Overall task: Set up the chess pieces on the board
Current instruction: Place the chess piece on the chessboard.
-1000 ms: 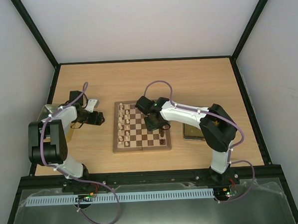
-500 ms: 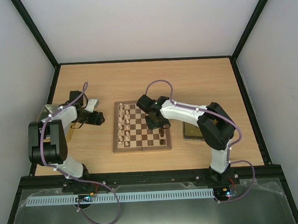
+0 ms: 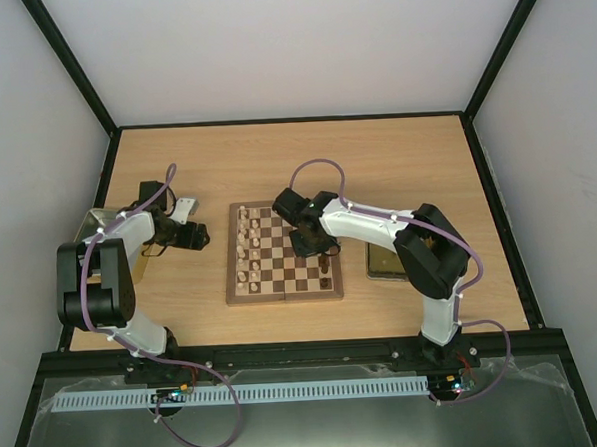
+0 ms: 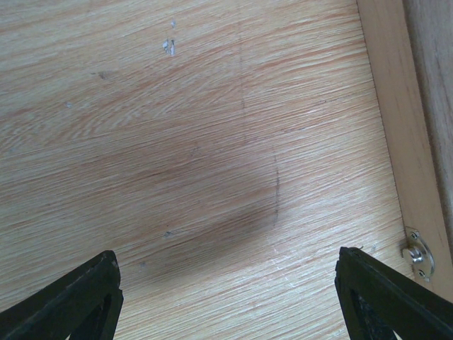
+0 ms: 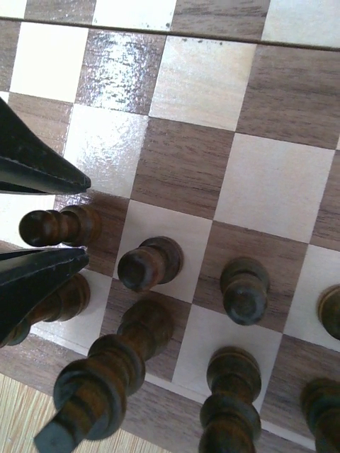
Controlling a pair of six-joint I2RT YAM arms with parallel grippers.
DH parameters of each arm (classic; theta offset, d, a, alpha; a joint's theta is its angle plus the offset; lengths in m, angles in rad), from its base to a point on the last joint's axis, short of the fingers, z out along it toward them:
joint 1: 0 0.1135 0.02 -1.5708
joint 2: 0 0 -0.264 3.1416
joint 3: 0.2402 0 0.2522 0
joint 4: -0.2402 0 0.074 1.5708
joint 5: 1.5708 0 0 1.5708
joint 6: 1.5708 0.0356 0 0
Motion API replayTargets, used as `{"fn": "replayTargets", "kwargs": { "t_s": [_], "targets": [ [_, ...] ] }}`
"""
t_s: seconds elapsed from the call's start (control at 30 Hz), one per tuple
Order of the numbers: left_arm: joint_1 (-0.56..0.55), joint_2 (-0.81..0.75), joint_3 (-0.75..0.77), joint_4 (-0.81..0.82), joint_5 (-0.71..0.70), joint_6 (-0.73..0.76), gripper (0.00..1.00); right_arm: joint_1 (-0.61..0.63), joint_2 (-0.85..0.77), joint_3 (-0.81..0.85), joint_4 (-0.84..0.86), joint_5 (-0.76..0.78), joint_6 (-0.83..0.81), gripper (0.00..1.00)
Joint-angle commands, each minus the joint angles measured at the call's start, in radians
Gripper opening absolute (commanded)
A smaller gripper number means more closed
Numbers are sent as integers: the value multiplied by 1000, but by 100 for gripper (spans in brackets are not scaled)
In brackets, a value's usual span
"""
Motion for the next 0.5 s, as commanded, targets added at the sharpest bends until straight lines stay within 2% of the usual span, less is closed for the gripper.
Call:
{"fn": "replayTargets", "kwargs": {
  "t_s": [0.0, 0.3, 0.47],
  "targets": [
    [0, 8, -2, -2, 2, 5, 82, -5, -16, 42, -27, 6, 0, 21],
    [0, 11, -2, -2, -2, 4, 82, -6, -72, 88, -79, 42, 8, 22],
    [0, 5, -3, -4, -2, 4, 82, -30, -154, 96, -111, 84, 30, 22]
  ]
}}
